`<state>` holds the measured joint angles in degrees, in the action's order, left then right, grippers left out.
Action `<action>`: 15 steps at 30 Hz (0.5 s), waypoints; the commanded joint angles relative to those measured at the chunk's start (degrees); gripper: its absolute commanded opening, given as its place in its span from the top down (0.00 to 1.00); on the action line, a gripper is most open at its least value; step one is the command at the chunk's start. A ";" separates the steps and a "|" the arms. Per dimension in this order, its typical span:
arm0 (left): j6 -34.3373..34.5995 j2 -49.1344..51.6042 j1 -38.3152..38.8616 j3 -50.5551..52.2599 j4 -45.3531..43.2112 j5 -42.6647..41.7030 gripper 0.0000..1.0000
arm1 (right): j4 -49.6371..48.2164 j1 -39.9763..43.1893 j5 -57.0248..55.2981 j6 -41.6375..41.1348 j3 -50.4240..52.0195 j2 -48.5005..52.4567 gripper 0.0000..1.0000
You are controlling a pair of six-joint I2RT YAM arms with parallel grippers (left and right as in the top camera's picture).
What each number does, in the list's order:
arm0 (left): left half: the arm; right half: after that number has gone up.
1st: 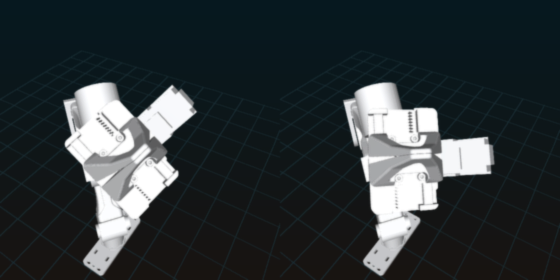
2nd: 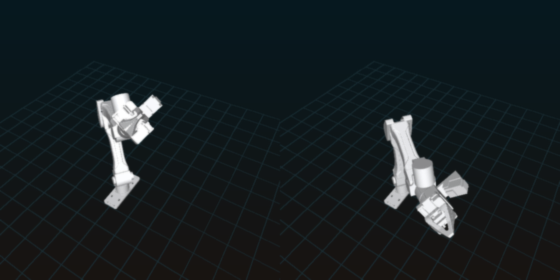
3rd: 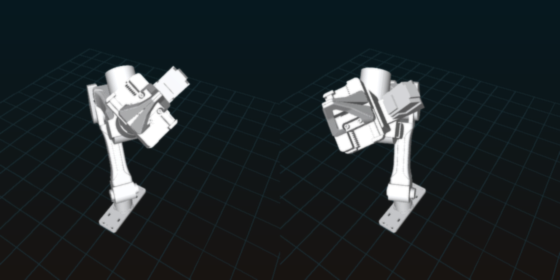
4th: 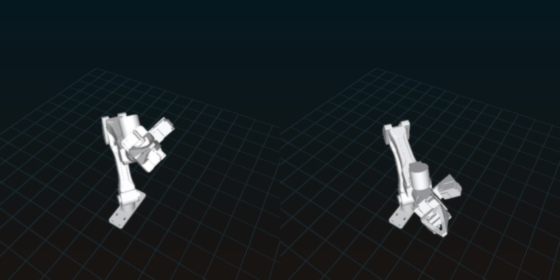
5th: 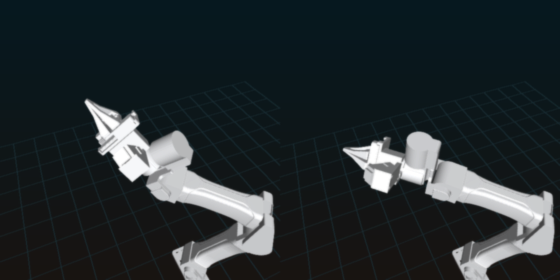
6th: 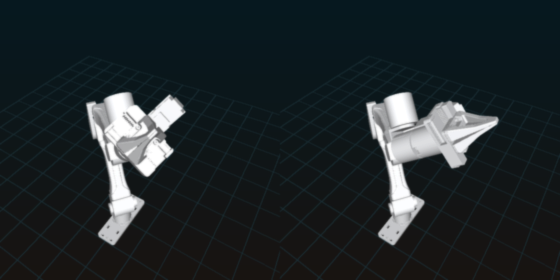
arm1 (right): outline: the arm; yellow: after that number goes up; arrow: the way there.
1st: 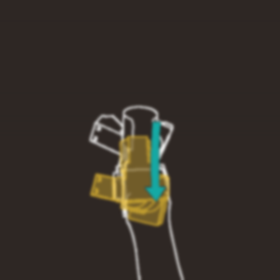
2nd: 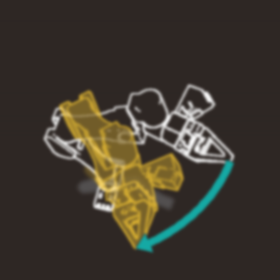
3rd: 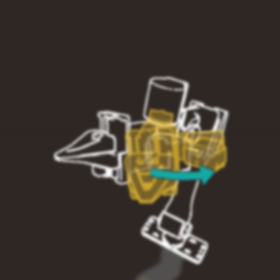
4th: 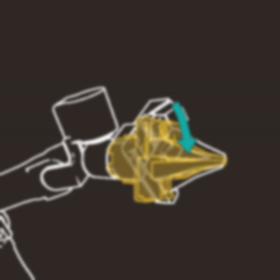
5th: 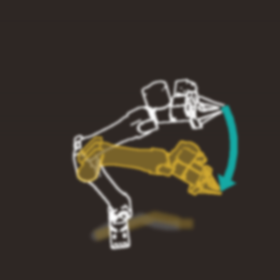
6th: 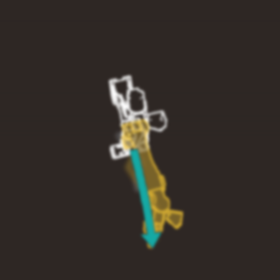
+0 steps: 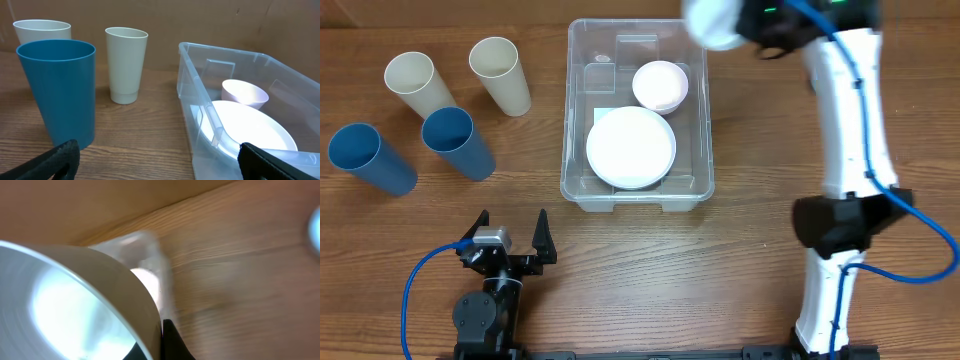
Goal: Pack container
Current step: 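Carry the grey bowl into the bin and lower it onto the pink bowl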
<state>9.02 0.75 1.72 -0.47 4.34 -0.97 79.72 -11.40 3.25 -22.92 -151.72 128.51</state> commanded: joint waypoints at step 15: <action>-0.44 -0.42 -0.57 0.20 0.11 0.33 0.00 | -18.18 -11.04 -11.80 1.22 16.44 2.89 0.96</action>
<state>9.02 0.75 1.72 -0.47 4.34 -0.97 63.53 -22.85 -6.87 -22.24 -137.93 129.45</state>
